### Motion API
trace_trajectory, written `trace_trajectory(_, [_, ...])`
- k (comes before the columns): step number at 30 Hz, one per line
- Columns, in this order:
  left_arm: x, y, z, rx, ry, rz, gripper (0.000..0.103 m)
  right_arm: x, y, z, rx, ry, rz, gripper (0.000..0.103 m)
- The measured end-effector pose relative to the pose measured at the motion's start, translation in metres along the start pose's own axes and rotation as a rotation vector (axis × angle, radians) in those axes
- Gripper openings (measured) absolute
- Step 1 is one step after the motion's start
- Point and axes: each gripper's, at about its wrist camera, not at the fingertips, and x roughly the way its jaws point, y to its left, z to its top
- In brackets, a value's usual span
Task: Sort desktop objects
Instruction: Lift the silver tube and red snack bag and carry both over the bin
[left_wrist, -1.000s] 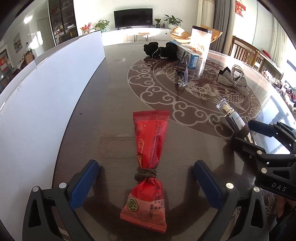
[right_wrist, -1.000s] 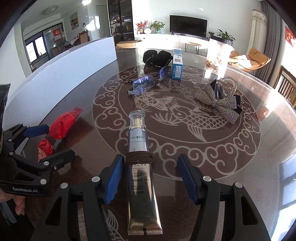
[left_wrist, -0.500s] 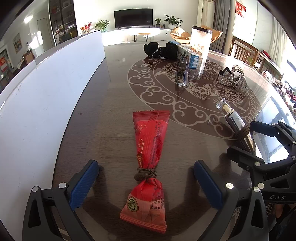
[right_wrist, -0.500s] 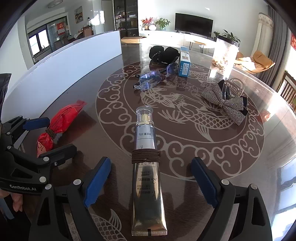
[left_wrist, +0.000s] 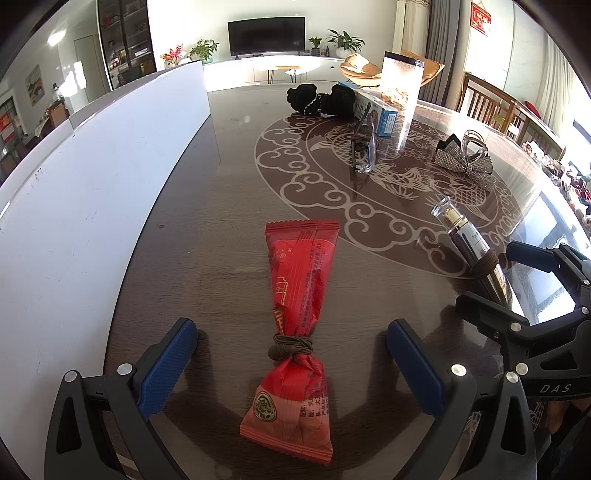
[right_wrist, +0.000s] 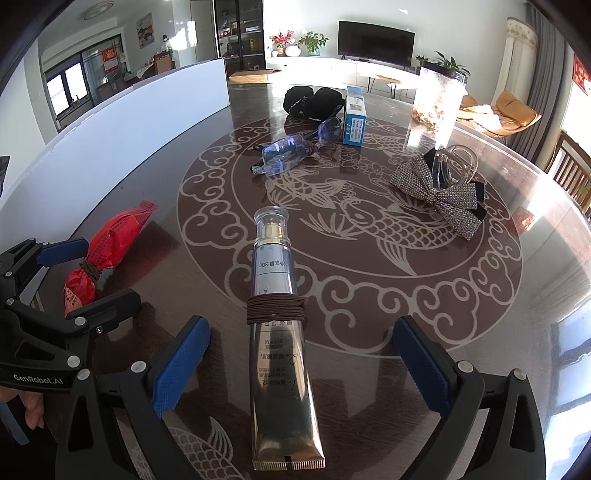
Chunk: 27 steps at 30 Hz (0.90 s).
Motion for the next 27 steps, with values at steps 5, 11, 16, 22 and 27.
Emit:
trace_trajectory(5, [0.0,0.0,0.0,-0.001,0.0,0.0,0.103,0.0,0.0,0.0,0.0,0.0,0.0,0.101])
trace_trajectory(11, [0.0,0.0,0.0,0.0,0.0,0.0,0.103,0.001,-0.001,0.0,0.01,0.006,-0.01,0.103])
trace_trajectory(16, [0.0,-0.001,0.003,0.04,0.051,-0.026,0.103,0.0,-0.001,0.0,0.009,0.007,-0.01,0.103])
trace_trajectory(22, [-0.002,0.002,0.005,0.06,0.053,-0.08,0.099,0.002,-0.001,0.005,-0.041,0.057,0.011,0.102])
trace_trajectory(27, [-0.01,-0.003,0.01,0.126,0.012,-0.098,0.018,-0.002,0.004,0.012,-0.072,0.047,0.045,0.039])
